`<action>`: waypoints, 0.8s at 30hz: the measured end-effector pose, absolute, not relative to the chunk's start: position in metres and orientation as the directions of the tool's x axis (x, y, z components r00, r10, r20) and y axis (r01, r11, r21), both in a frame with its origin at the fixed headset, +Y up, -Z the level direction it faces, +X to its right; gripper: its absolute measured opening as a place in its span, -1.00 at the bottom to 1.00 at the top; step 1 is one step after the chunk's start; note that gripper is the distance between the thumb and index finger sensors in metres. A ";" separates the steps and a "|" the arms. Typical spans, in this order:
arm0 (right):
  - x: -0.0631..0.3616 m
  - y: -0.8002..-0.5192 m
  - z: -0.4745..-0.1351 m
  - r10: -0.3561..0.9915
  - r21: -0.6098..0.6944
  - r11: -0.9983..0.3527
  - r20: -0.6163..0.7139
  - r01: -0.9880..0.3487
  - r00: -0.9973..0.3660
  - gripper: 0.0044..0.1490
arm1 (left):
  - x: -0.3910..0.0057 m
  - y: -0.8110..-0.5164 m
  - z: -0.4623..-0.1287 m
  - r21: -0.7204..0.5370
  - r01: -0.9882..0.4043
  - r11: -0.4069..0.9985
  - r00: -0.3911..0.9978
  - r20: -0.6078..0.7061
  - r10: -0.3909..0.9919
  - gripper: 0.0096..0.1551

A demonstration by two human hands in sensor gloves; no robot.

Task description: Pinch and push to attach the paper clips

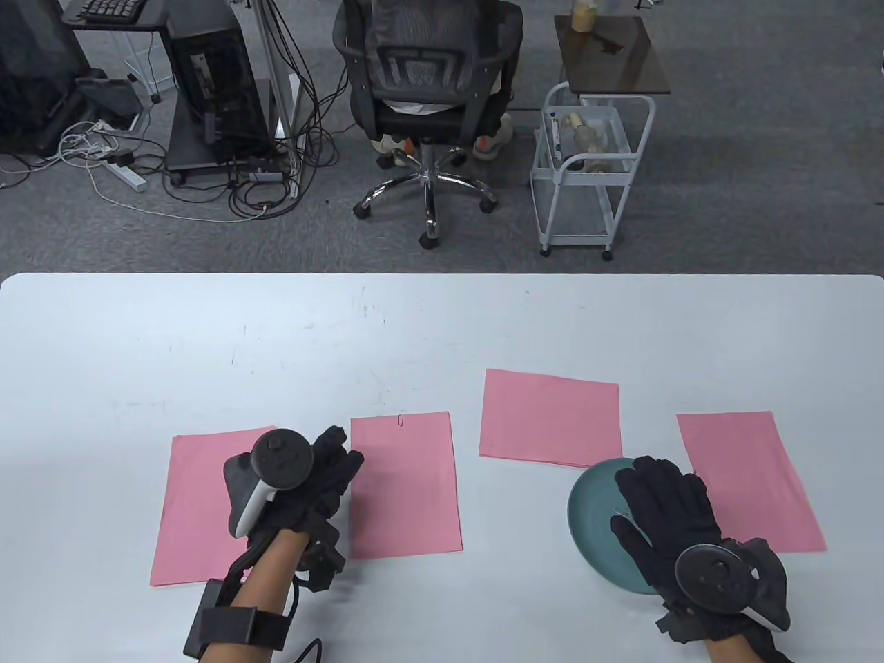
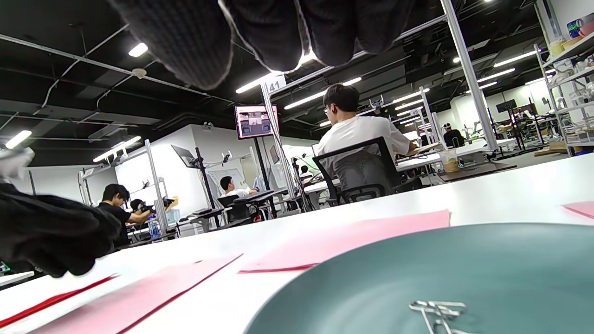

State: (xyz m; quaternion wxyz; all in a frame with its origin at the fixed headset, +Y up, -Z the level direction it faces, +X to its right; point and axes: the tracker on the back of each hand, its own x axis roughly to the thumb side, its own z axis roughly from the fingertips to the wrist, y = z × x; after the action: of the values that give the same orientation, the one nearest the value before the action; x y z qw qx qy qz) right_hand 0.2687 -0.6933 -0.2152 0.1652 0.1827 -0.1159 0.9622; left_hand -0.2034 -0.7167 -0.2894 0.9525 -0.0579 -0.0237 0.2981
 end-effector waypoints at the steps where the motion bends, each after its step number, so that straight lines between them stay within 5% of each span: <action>1: 0.267 -0.695 -0.216 0.267 -0.157 -0.924 0.388 -0.349 -0.882 -0.18 | -0.198 -0.711 -0.279 -0.122 -0.531 0.838 0.837 0.080 0.542 -0.25; 6: 0.255 -0.702 -0.217 0.206 -0.122 -0.954 0.395 -0.274 -0.895 -0.15 | -0.178 -0.696 -0.234 -0.026 -0.309 0.951 0.908 0.289 0.303 -0.18; 11: 0.239 -0.707 -0.226 0.113 -0.107 -0.980 0.384 -0.165 -0.916 -0.14 | -0.174 -0.702 -0.222 0.133 -0.143 0.981 0.934 0.345 0.089 -0.11; 24: 0.162 -0.698 -0.298 -0.194 0.049 -0.976 0.242 0.211 -0.951 -0.08 | -0.178 -0.711 -0.223 0.191 -0.198 0.962 0.928 0.352 0.121 -0.13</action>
State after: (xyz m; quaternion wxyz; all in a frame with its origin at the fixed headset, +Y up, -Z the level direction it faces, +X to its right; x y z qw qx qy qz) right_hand 0.1625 -0.6983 -0.2984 -0.1026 0.1185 0.0373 0.9869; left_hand -0.1781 -0.7106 -0.2230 0.9755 0.1120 -0.1709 0.0817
